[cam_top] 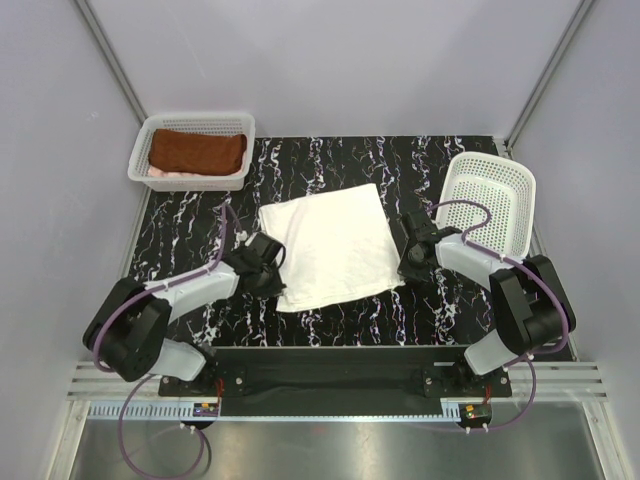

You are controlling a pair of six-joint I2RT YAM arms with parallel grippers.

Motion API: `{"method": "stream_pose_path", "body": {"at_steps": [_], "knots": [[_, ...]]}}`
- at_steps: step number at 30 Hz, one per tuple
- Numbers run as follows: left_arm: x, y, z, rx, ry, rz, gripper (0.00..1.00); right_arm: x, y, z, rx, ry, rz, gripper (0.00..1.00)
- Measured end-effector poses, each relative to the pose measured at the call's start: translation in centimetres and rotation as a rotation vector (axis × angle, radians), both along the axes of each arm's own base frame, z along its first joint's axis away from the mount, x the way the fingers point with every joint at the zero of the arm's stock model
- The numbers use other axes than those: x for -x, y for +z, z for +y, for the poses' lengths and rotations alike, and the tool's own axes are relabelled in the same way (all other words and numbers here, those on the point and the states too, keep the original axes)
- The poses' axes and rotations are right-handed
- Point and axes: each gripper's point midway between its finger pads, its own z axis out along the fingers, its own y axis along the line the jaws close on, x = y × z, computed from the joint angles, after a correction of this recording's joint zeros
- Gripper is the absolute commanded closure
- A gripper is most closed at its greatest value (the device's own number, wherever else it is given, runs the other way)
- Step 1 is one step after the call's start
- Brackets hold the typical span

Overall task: Fold and stack the towels
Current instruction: Fold the towel

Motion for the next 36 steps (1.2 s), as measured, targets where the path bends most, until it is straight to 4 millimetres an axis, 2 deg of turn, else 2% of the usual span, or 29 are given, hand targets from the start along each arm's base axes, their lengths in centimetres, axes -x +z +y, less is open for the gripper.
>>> {"method": "stream_pose_path", "body": {"at_steps": [5,8,10,14,21,26,30,32,36], "knots": [[-2.7,0.1,0.2,-0.002,0.019,-0.013,1.0,-0.2,0.0,1.3,-0.08,-0.044,-0.01,1.0],[-5.1,0.2,1.9,-0.017,0.061,-0.02,1.0,-0.4,0.0,2.1,-0.123,-0.066,-0.014,1.0],[-5.9,0.3,3.2,-0.034,0.083,-0.024,1.0,-0.3,0.1,2.5,-0.134,-0.07,-0.014,1.0],[-5.1,0.6,4.7,-0.079,0.072,-0.001,1.0,0.0,0.1,3.0,-0.137,-0.065,-0.009,1.0],[-3.6,4.0,4.9,-0.066,0.034,-0.058,1.0,0.3,0.7,2.7,-0.115,-0.063,0.006,1.0],[-3.2,4.3,5.0,-0.074,0.025,-0.035,1.0,-1.5,3.1,3.3,-0.119,-0.042,-0.037,1.0],[-4.0,5.5,4.7,-0.063,0.029,-0.035,1.0,-3.3,5.3,3.7,-0.122,-0.026,-0.093,1.0],[-4.9,7.0,4.6,-0.061,0.037,-0.034,1.0,-4.3,6.7,4.0,-0.122,-0.013,-0.116,1.0],[-7.8,12.0,3.7,-0.013,0.048,-0.138,1.0,-6.2,9.6,4.8,-0.139,0.012,-0.178,1.0]]}}
